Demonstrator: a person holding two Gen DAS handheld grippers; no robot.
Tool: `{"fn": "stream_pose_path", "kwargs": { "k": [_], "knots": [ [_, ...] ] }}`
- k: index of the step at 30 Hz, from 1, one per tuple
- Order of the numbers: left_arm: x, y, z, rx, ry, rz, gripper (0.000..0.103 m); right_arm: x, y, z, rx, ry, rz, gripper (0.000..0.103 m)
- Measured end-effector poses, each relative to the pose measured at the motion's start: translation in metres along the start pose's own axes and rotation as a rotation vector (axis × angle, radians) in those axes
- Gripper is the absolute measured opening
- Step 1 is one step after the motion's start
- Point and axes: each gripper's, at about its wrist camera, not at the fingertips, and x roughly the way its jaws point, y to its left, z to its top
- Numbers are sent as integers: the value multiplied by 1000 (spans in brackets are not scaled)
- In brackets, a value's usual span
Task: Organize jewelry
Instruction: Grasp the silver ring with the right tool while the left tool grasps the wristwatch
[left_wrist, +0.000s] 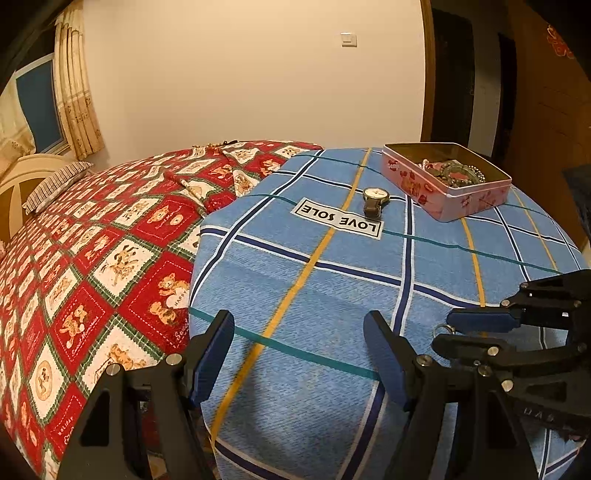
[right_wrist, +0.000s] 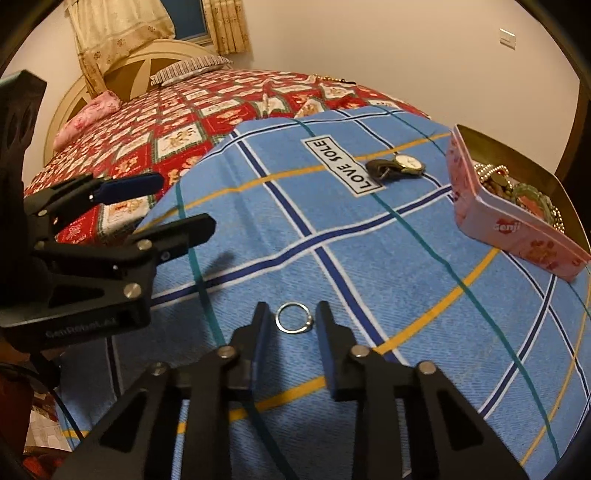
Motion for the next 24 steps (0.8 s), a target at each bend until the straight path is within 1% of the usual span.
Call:
{"fn": "stream_pose_path", "kwargs": {
  "k": [2, 7, 9, 11, 13, 14, 17, 20, 24],
  "knots": [
    [0, 0, 0, -2, 1, 0, 73, -1, -4, 0, 17, -1, 14, 25],
    [1, 0, 1, -3, 2, -2, 73, -5, -5, -1, 24, -7, 19, 24],
    [2, -2, 3, 2, 0, -10, 73, -9, -12, -2, 57, -28, 32, 24],
    [4, -6, 6, 13, -2, -17, 73, -17, -24, -2, 109, -66, 38, 24],
    [7, -10, 13, 22, -5, -41, 73, -25, -34, -1, 138, -110, 6, 24],
    [10, -13, 20, 27, -13, -64, 73, -29, -39, 0, 142, -132, -25, 24],
    [23, -23, 37, 42, -13, -116, 73, -36, -61, 5, 186, -169, -88, 24],
    [50, -37, 61, 73, -2, -156, 73, -40, -80, 8, 224, -200, -160, 24],
    [80, -53, 87, 112, 1, -177, 73, -47, -100, 13, 255, -241, -224, 24]
  ]
}}
